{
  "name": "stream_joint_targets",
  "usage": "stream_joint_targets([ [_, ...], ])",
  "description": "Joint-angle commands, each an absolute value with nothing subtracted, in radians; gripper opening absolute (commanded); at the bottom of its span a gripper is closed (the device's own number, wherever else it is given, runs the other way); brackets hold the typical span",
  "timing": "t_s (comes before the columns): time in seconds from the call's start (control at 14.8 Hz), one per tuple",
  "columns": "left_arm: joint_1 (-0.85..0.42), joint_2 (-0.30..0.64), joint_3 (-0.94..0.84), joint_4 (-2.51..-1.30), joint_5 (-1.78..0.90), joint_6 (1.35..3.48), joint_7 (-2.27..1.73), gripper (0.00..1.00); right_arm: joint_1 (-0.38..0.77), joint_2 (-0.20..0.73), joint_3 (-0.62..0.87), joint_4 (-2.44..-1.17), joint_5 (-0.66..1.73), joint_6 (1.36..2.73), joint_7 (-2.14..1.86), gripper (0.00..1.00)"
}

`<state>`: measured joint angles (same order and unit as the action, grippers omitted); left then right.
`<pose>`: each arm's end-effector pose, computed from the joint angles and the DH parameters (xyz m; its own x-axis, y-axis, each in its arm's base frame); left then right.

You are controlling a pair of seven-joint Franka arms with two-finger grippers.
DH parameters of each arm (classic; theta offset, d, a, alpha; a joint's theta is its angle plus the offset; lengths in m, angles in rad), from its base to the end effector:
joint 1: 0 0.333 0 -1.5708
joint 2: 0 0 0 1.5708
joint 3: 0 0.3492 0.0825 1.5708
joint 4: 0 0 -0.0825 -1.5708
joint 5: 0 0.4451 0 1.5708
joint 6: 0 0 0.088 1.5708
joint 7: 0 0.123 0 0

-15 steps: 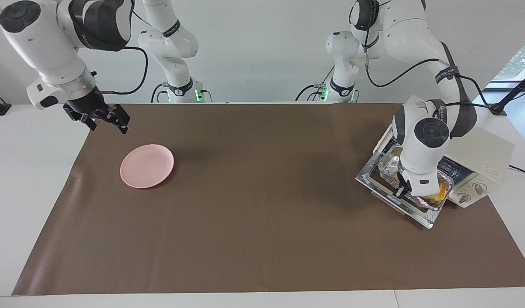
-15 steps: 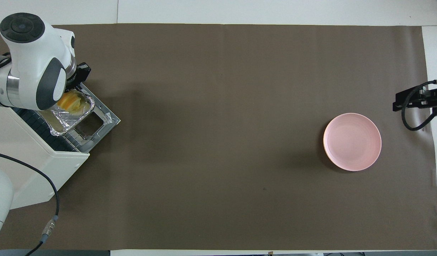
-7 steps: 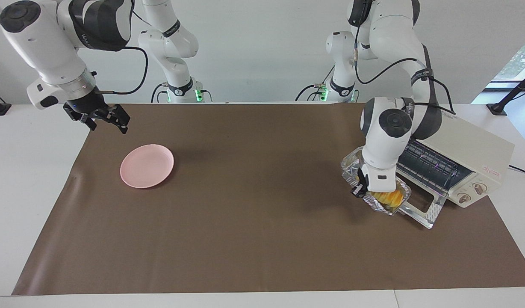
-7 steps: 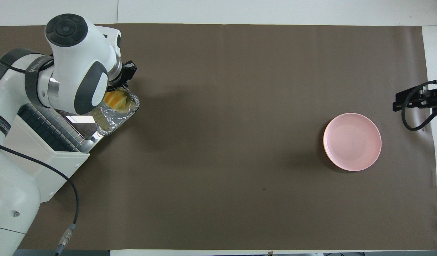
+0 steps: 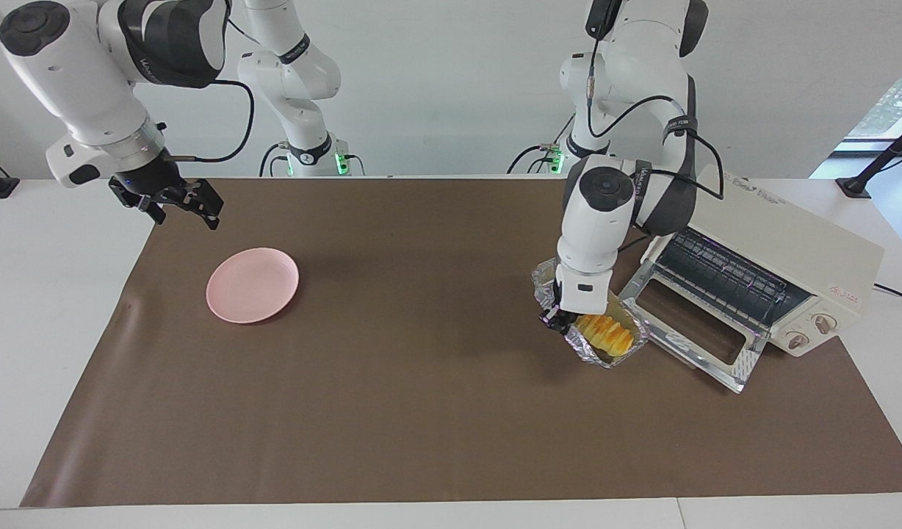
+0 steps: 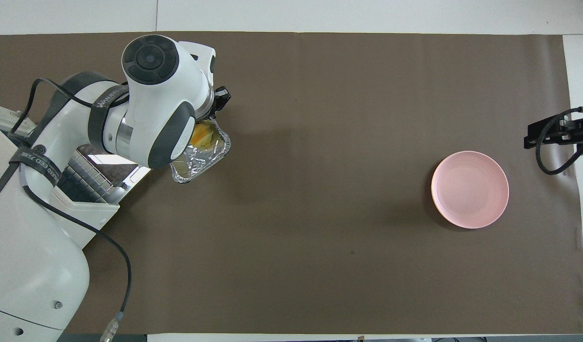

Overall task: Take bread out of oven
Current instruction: 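Pull the foil tray out of the oven with the left gripper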

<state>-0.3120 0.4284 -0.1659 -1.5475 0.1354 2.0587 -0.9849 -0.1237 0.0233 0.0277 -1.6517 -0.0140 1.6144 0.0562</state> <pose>0.6857 -0.3267 0.4052 0.8881 0.4496 0.0954 0.4476 -0.8932 0.0424 0.6192 -0.0615 0.5879 0.9868 -0.1508 -0.0597 -0.1501 -0.9885 0.0167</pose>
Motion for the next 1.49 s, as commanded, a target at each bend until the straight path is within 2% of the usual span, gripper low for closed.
stream_joint_targets([
  [0.0, -0.337, 0.445, -0.178, -1.545, 0.141, 2.086, -0.974, 0.0, -0.135, -0.002, 0.037, -1.678, 0.003, 1.62, 0.064, 1.0],
  [0.27, -0.311, 0.505, -0.313, -1.479, 0.144, 2.074, -0.962, 0.0, -0.135, -0.002, 0.037, -1.678, 0.003, 1.62, 0.066, 1.0],
  [0.54, -0.376, 0.586, -0.33, -1.411, 0.141, 2.112, -0.957, 0.0, -0.135, -0.002, 0.037, -1.678, 0.003, 1.62, 0.064, 1.0],
  [1.02, -0.414, 0.617, -0.33, -1.407, 0.172, 2.123, -0.828, 0.0, -0.135, -0.002, 0.037, -1.678, 0.003, 1.62, 0.064, 1.0],
  [1.42, -0.465, 0.649, -0.331, -1.41, 0.161, 2.258, -0.788, 0.0, -0.135, -0.002, 0.037, -1.678, 0.003, 1.62, 0.064, 1.0],
])
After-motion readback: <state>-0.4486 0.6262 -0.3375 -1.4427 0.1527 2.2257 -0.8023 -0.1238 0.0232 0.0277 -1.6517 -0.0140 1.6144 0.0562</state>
